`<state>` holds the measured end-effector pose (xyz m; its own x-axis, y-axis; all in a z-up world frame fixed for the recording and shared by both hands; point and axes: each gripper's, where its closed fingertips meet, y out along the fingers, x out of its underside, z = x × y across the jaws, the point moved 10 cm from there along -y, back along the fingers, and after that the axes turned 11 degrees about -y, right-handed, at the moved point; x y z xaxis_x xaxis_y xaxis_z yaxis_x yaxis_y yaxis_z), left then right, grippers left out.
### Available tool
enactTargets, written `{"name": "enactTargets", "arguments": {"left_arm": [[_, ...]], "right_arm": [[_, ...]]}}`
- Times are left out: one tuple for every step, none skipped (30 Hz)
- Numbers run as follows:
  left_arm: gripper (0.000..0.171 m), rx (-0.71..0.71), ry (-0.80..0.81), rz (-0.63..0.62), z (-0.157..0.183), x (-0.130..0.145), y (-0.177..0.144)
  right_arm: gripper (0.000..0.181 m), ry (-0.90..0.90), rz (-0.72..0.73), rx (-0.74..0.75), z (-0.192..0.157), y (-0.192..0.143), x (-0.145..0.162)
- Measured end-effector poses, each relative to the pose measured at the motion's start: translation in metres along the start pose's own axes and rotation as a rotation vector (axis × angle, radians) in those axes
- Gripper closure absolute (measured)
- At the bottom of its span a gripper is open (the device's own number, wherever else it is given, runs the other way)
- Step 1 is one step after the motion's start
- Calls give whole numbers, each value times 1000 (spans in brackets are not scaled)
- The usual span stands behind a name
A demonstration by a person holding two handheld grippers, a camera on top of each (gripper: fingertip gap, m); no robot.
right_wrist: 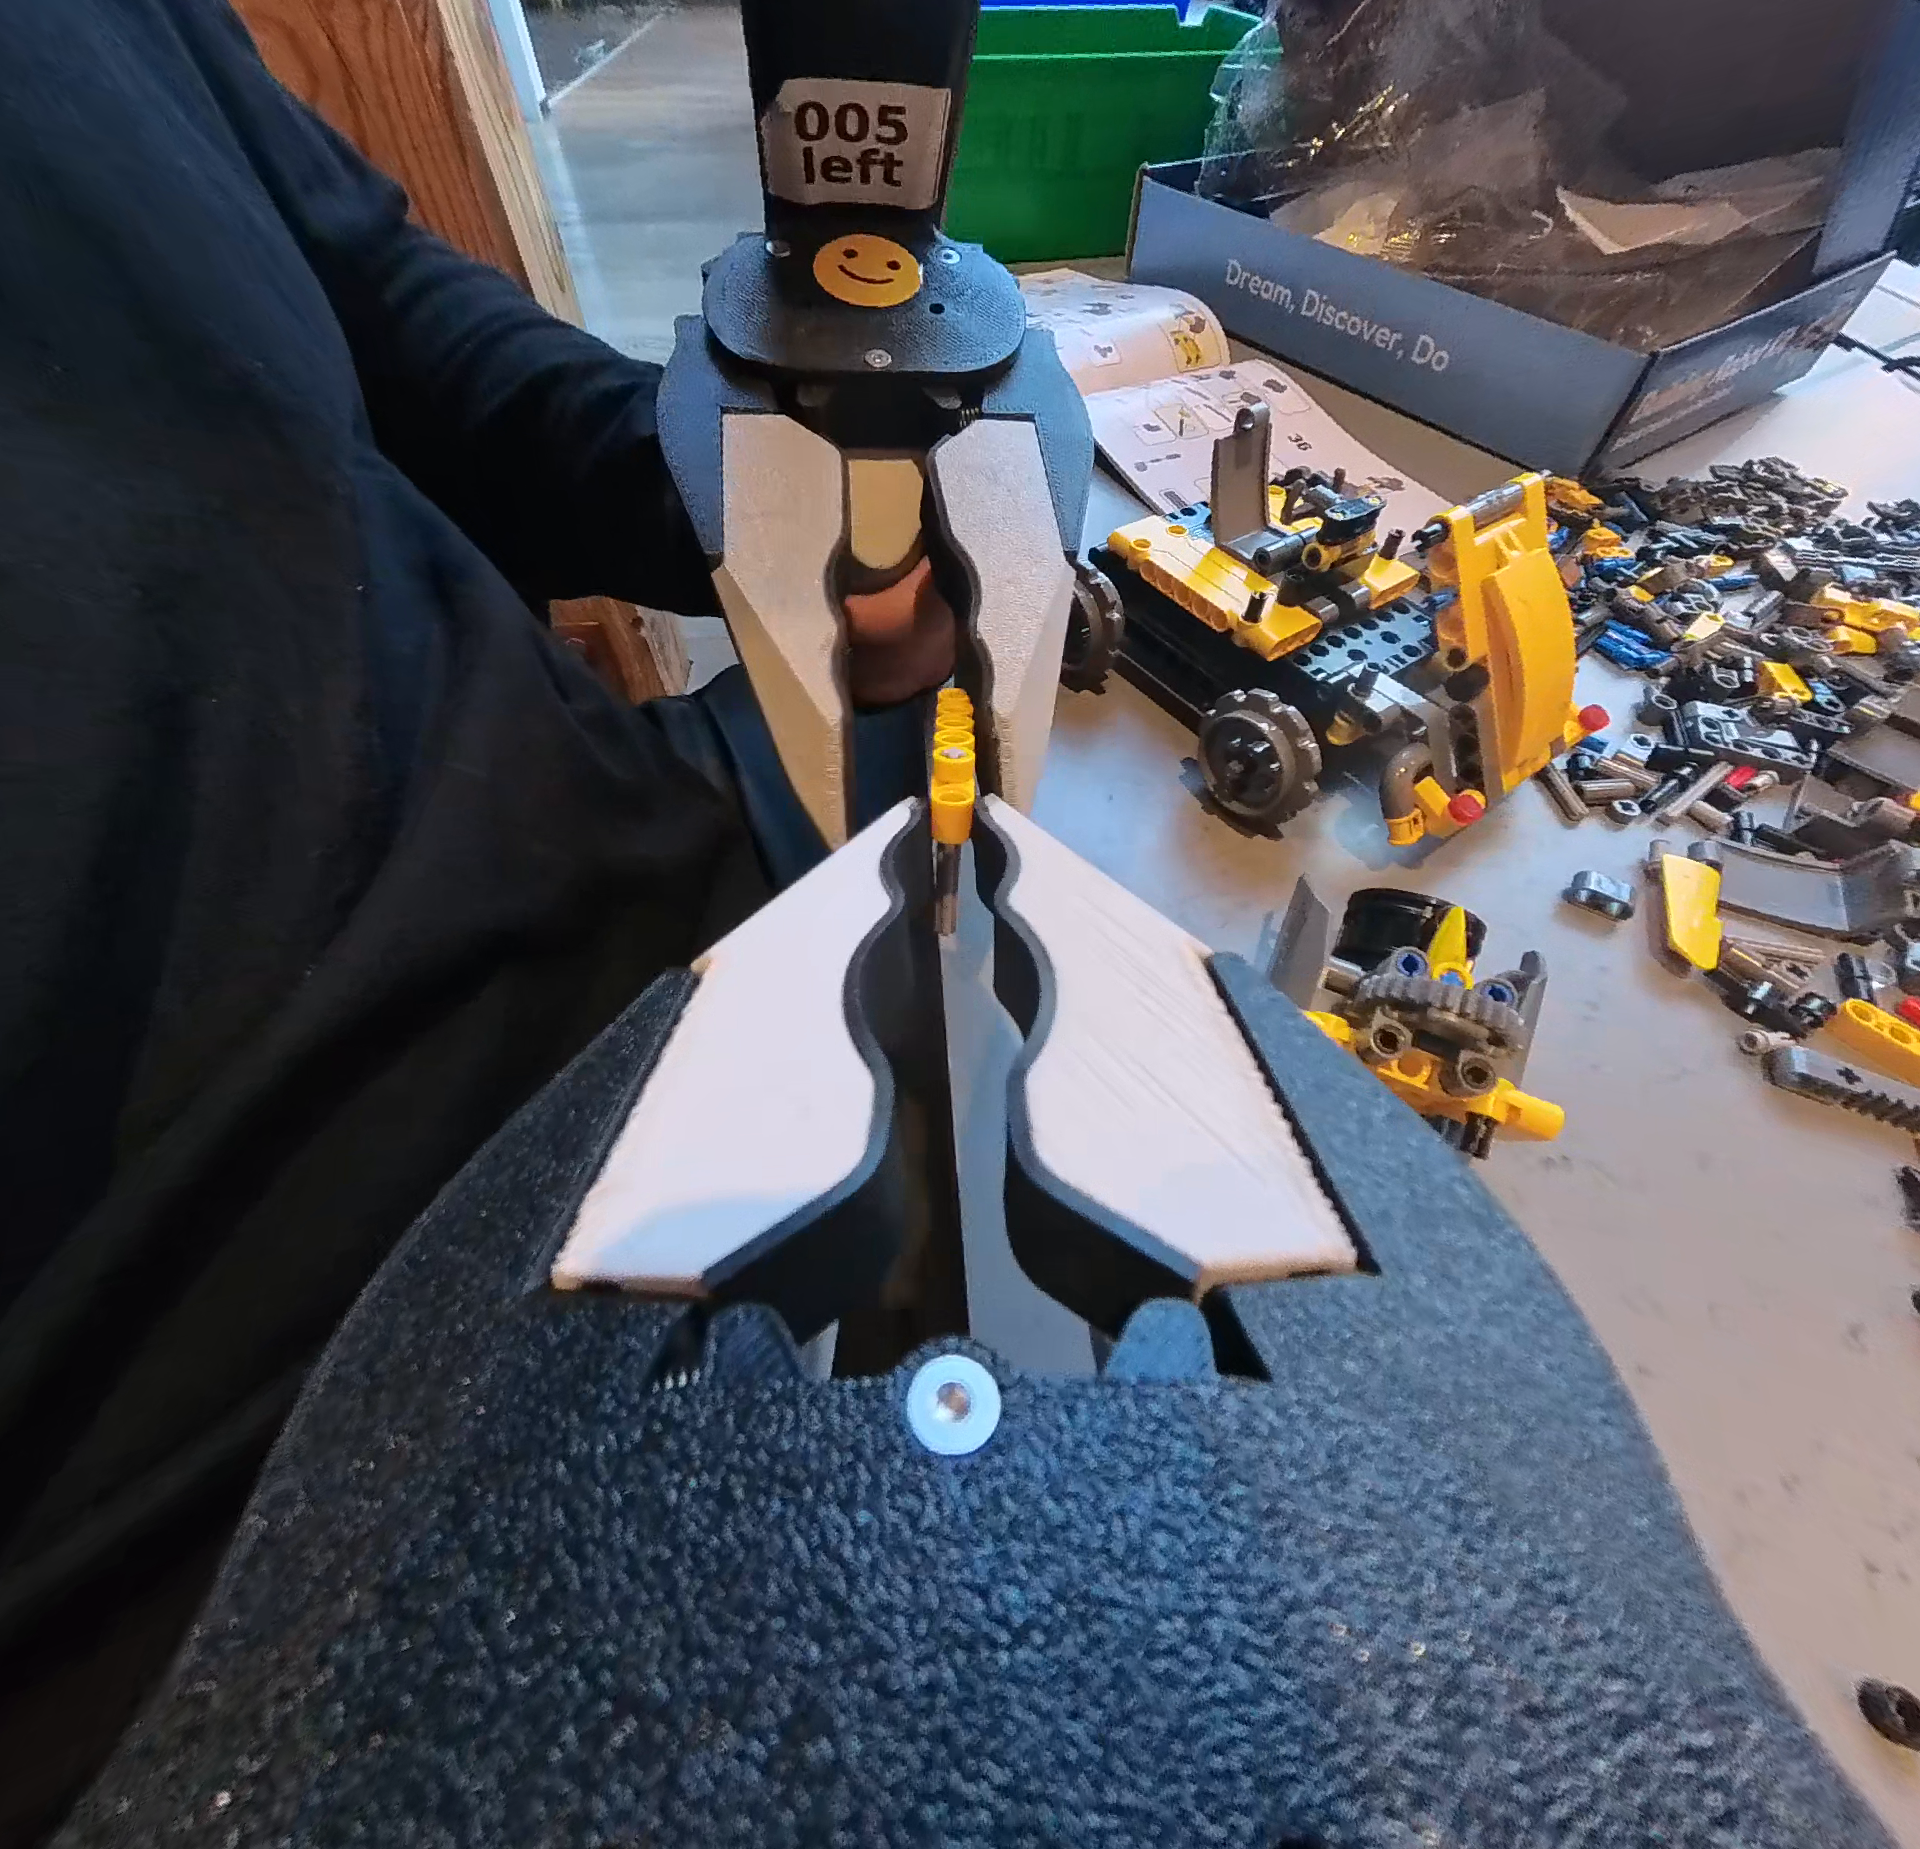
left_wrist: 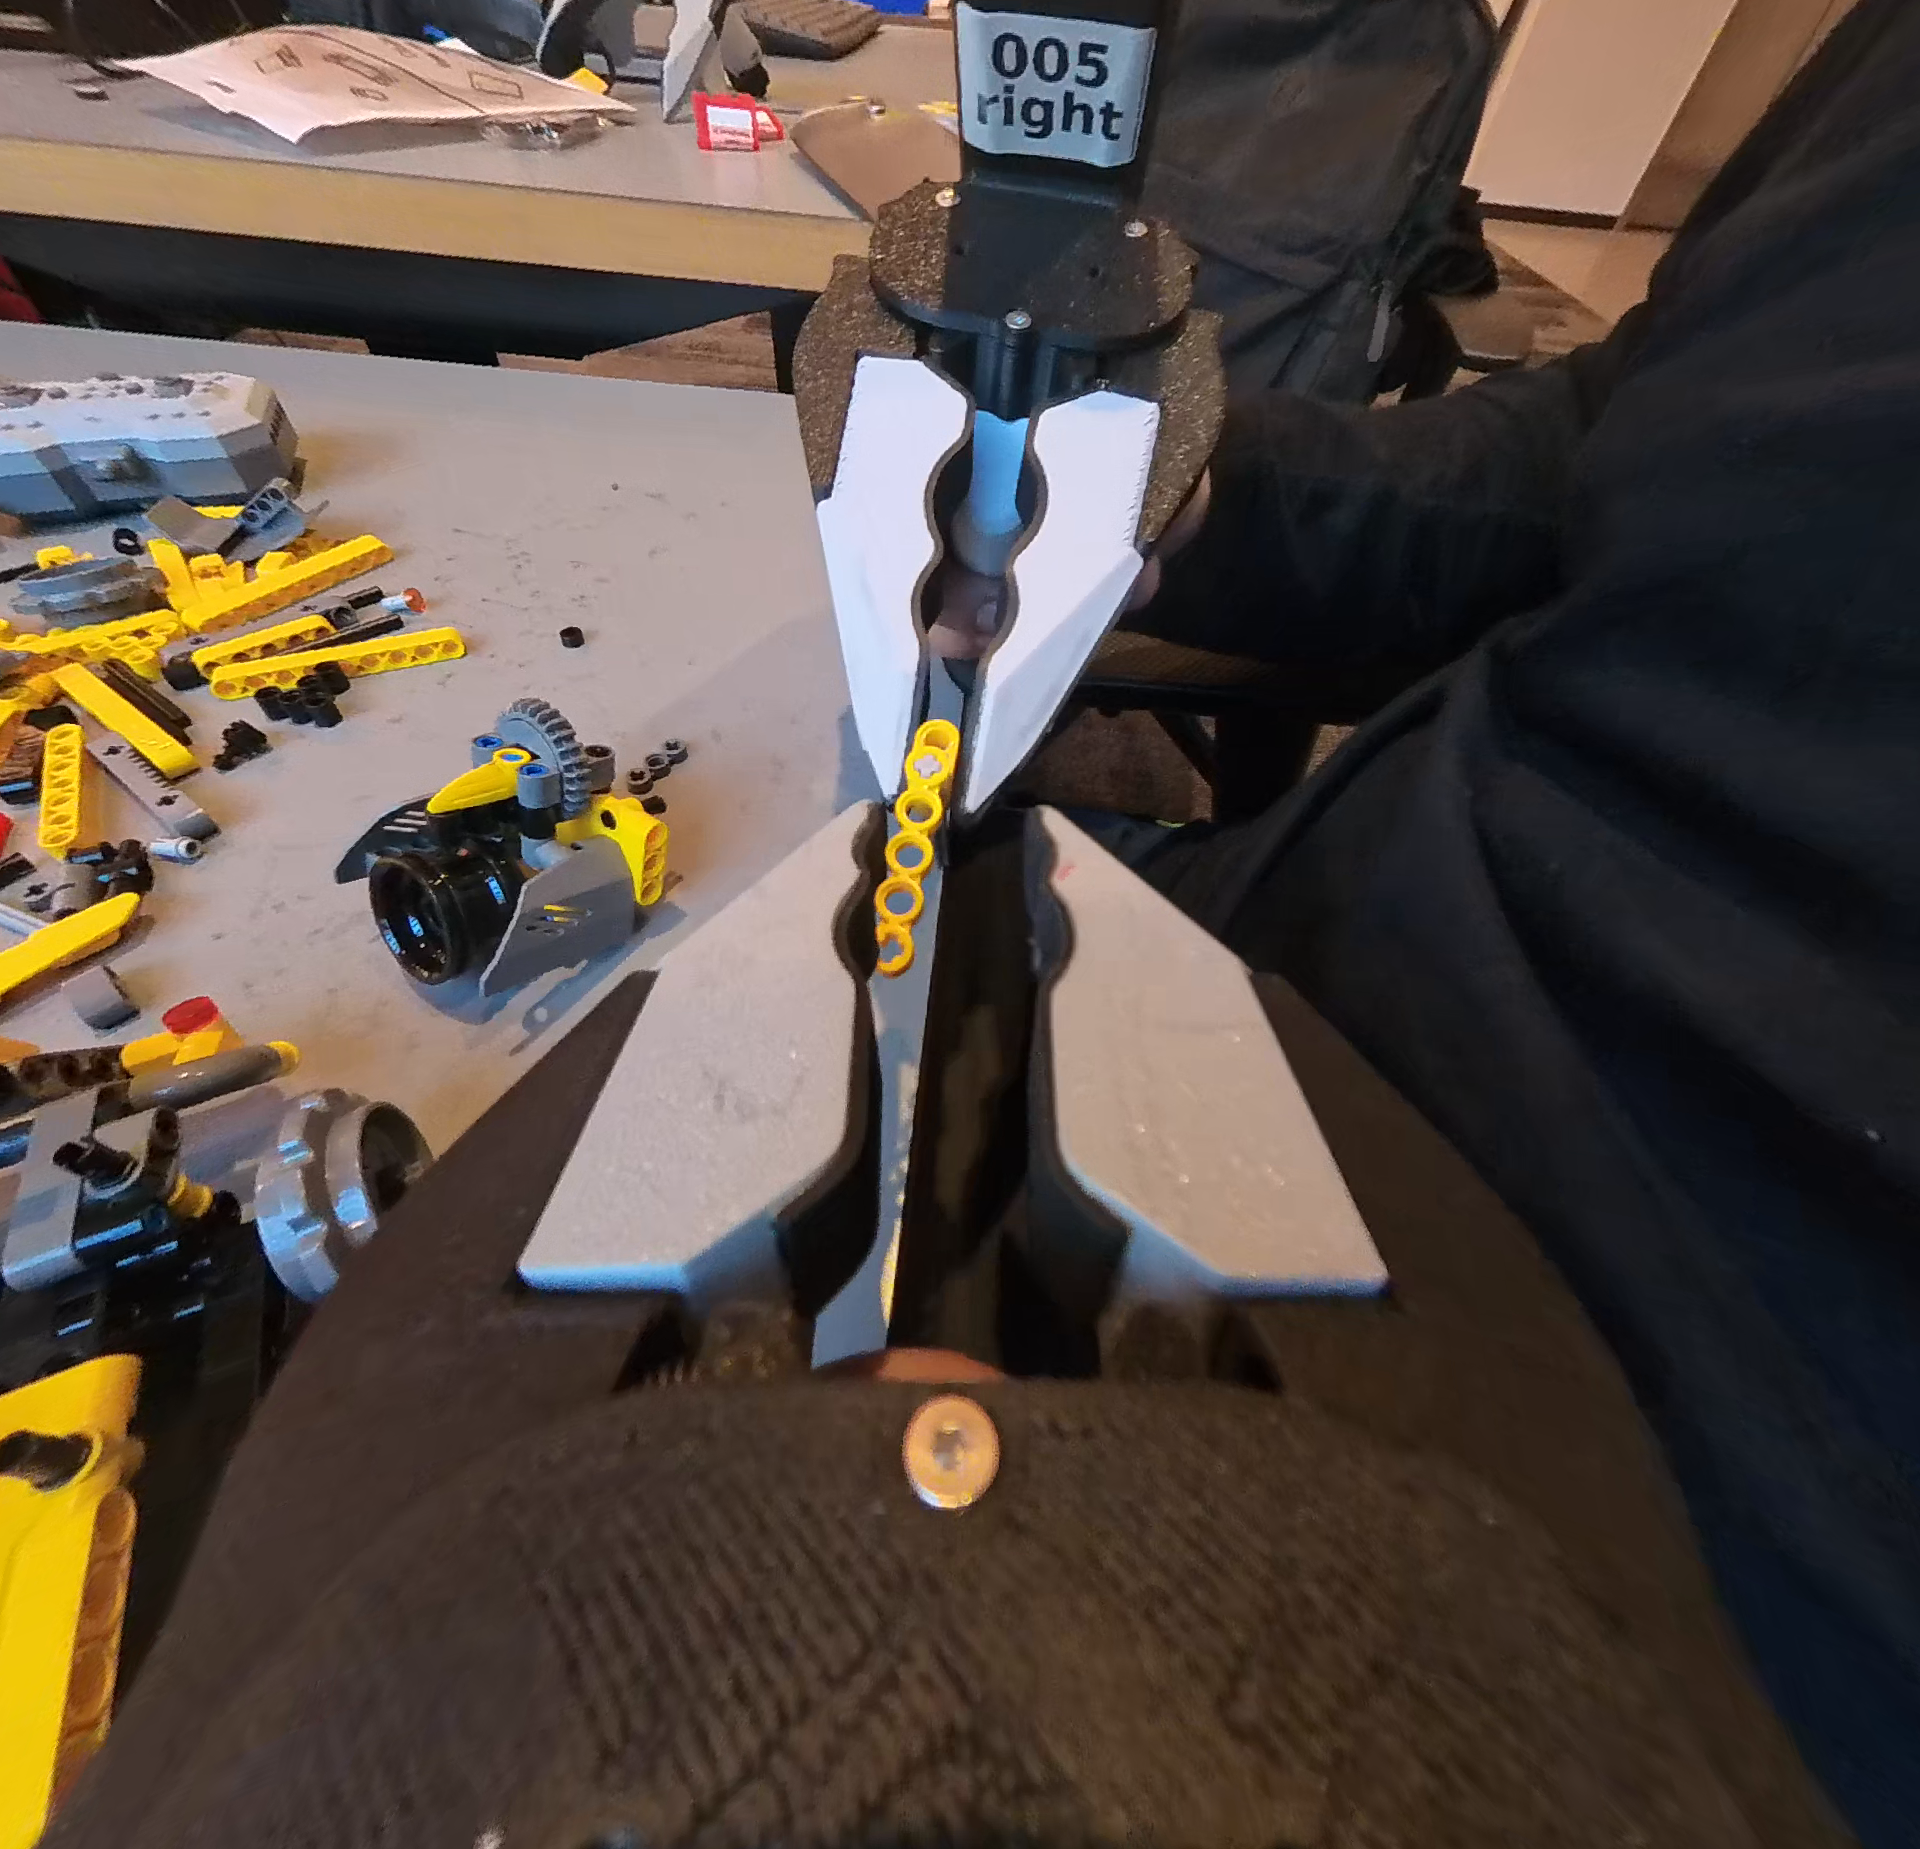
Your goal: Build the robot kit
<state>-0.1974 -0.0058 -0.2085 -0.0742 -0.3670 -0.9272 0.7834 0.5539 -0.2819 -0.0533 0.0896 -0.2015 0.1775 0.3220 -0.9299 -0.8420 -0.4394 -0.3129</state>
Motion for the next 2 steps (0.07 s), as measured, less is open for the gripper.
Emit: {"name": "enactTargets", "arguments": {"left_arm": [[149,-2,3,-1,0,0,0],[149,-5,6,-3,0,0,0]], "right_arm": [[174,3,0,-3,0,0,0],[174,6,-1,-5,0,0,0]]}}
